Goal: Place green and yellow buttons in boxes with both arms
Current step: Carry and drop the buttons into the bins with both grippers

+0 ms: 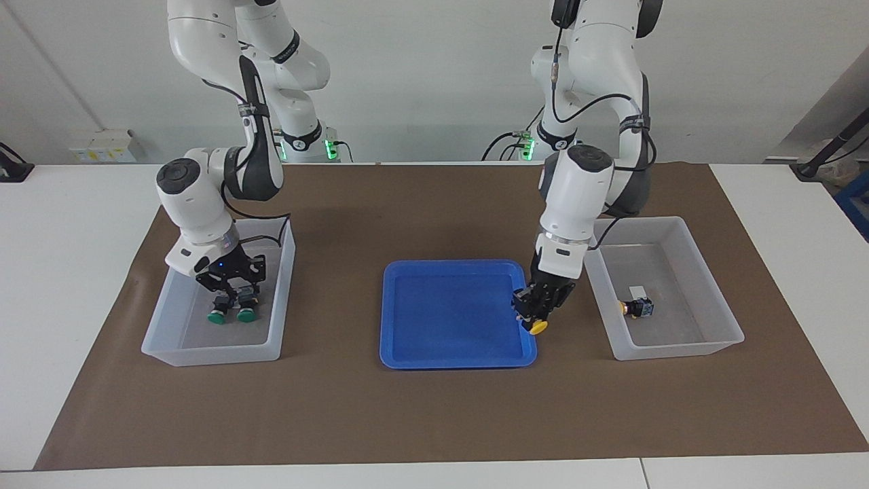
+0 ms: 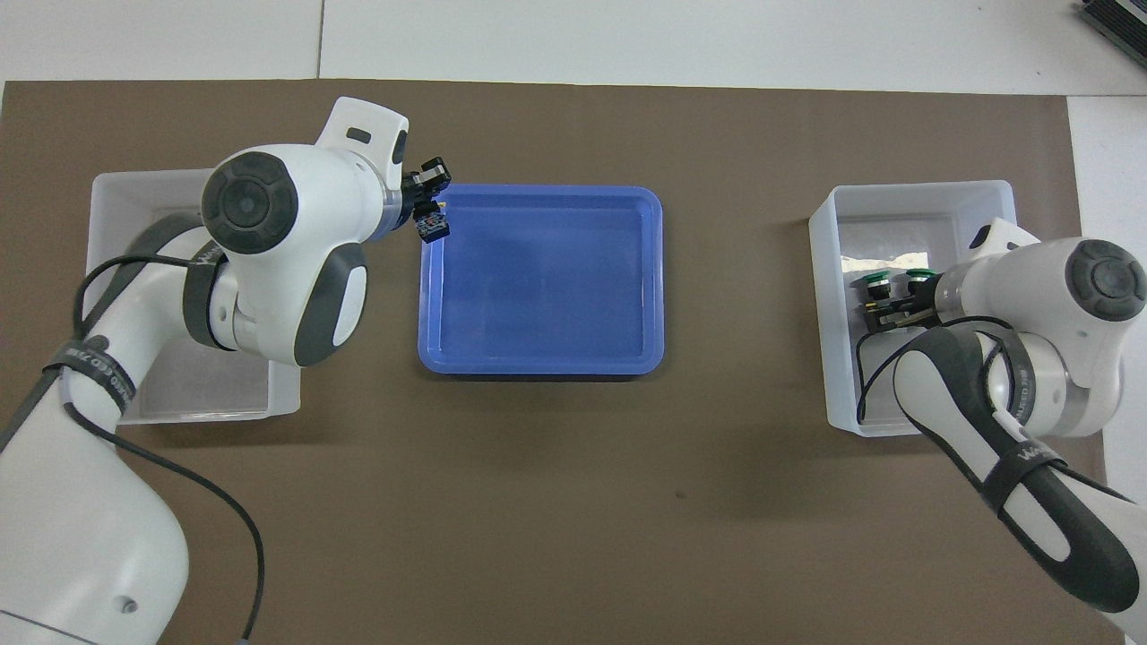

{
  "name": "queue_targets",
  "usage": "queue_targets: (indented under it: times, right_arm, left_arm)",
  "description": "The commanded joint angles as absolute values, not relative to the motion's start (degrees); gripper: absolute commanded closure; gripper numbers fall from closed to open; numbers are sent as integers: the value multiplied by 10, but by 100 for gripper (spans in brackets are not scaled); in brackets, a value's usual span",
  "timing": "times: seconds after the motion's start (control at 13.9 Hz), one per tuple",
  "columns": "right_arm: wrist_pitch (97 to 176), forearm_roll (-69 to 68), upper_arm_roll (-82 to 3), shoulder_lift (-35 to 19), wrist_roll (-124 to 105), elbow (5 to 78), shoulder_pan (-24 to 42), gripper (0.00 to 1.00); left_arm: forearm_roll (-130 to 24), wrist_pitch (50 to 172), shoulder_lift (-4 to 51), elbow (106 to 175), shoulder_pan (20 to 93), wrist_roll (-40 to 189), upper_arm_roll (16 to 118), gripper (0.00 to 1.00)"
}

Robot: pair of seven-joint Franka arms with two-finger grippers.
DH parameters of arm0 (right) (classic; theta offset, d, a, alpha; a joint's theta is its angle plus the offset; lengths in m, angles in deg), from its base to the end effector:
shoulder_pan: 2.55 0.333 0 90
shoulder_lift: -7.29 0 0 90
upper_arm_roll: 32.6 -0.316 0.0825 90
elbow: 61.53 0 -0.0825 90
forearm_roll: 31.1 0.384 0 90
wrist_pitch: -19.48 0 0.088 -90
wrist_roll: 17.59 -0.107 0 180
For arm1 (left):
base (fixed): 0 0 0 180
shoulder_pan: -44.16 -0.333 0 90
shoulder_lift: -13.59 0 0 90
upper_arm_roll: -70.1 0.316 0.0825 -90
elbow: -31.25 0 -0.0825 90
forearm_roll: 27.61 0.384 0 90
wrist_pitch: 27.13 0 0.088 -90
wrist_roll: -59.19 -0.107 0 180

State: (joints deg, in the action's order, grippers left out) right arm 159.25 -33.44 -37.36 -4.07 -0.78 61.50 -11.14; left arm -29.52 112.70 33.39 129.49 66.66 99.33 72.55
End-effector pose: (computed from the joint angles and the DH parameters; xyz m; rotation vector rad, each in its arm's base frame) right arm 0.5716 -0.0390 0.3190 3.0849 0.3940 0.1419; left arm 0.6412 -0.2374 0.4282 2.8538 0.5291 0.4748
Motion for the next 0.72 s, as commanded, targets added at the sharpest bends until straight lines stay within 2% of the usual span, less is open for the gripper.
queue_targets:
  times: [0.0,0.07,0.14,0.22,0.5,0.65]
  right_arm:
    - [1597,-315,-378,-40,11,617,-117,13]
    - [1593,-315,-378,-40,11,613,-118,9]
    - [1591,-315,-378,-36,11,606,-117,0]
    - [1581,-314,-378,-30,3,595,-117,0]
    - [1445,-315,-380,11,-98,509,-115,0]
    - [1363,-316,-382,22,-137,440,-115,0]
  left_arm:
    - [-297,1017,299,1267,639,934,722,100]
    - [-297,989,291,1263,629,912,723,100]
    - [-296,968,284,1259,624,897,726,100]
    - [-295,947,278,1259,621,888,728,100]
    - [-238,892,253,1262,575,819,734,100]
    - [-237,892,233,1262,533,726,735,100]
